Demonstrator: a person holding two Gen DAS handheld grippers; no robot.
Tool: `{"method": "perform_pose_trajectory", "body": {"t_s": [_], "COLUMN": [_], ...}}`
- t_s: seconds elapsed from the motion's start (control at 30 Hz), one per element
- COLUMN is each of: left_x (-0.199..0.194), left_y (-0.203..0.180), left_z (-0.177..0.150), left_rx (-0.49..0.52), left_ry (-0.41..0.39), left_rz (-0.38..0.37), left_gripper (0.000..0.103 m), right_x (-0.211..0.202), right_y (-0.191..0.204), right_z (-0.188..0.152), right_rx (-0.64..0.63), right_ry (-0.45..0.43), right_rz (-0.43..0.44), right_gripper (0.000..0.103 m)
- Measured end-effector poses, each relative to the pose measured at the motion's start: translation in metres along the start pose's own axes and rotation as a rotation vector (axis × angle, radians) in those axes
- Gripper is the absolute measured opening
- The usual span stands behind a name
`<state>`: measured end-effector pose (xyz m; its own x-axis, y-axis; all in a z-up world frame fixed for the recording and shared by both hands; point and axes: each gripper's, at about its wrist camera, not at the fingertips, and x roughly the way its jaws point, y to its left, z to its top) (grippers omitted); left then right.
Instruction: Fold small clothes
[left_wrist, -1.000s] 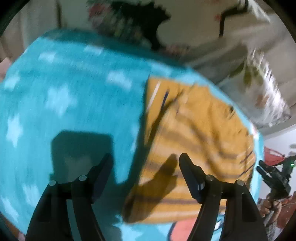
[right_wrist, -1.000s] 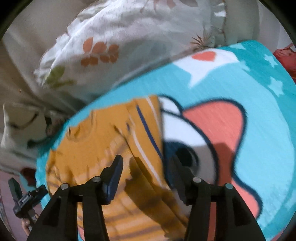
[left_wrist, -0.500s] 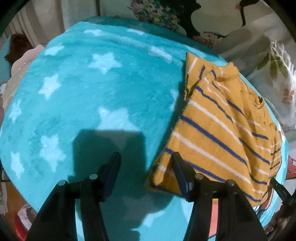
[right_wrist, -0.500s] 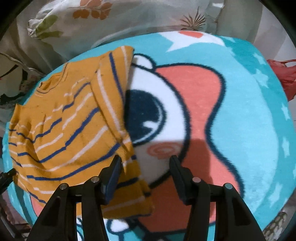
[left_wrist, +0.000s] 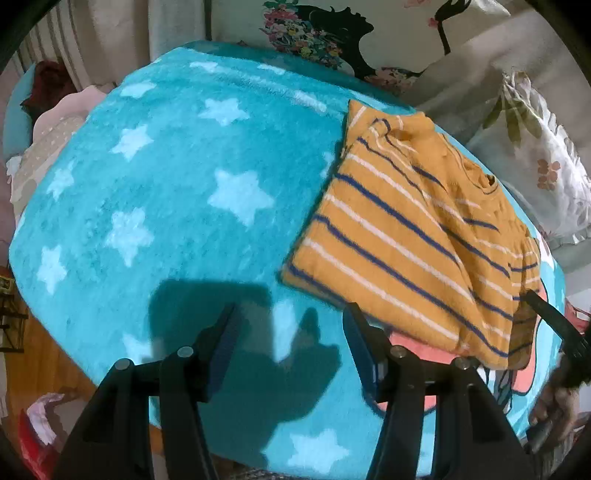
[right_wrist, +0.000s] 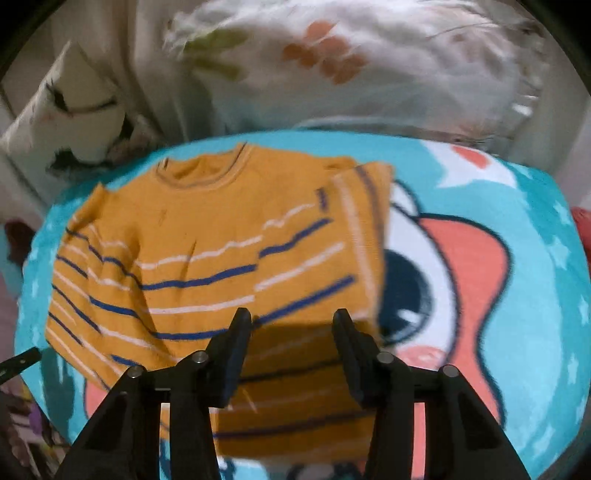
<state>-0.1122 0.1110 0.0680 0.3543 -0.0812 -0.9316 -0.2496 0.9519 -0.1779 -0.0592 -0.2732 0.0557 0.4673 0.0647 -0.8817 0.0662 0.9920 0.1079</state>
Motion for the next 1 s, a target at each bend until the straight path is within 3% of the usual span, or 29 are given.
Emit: {"method": "perform_pose_trajectory", "body": {"t_s": [0.1,0.2,0.33,0.63,0.77,0.87,1.0], "left_x": [-0.002,-0.006,-0.003,0.020,0.036,0.052,0.072], "left_y": [0.004,0.016,0.028,0.020,0.012,0.001,-0.024], "left_z": [-0.001,-0.005,-0.003,0.041,0.077,0.105,0.132], "left_rx": [-0.014,-0.036,-0.057,0.023,0.120,0.195,0.333], "left_ry": [-0.006,-0.007,0.002,0.030,0.055,0.099,0.138], "left_rz": [0.023,0.042,0.045,-0.062,-0.124,-0.199,-0.301], "left_gripper": [0.059,0.062,0.062,0.063,0.063,0.065,0.067], "right_x": [0.025,0.024,0.019,-0.037,-0.049,-0.041,-0.031], "right_y": [-0.001,0.003,0.000,0.014,0.062,0.120,0.201], "right_z": [0.005,0.005,0.002,0.004,-0.010,-0.030,-0.060], "right_rx": [-0.005,-0.036,-0.043,0.030,0.004,-0.104,-0.304], "right_ry": [0.030,0.023,0.018,-0.082,-0.080,-0.043,-0.061], "right_rz": [-0.014,-0.015,0.004,0.033,0.105,0.158,0.104], "right_gripper": [0.050,0.056,0.057,0.057,0.058,0.058,0.058]}}
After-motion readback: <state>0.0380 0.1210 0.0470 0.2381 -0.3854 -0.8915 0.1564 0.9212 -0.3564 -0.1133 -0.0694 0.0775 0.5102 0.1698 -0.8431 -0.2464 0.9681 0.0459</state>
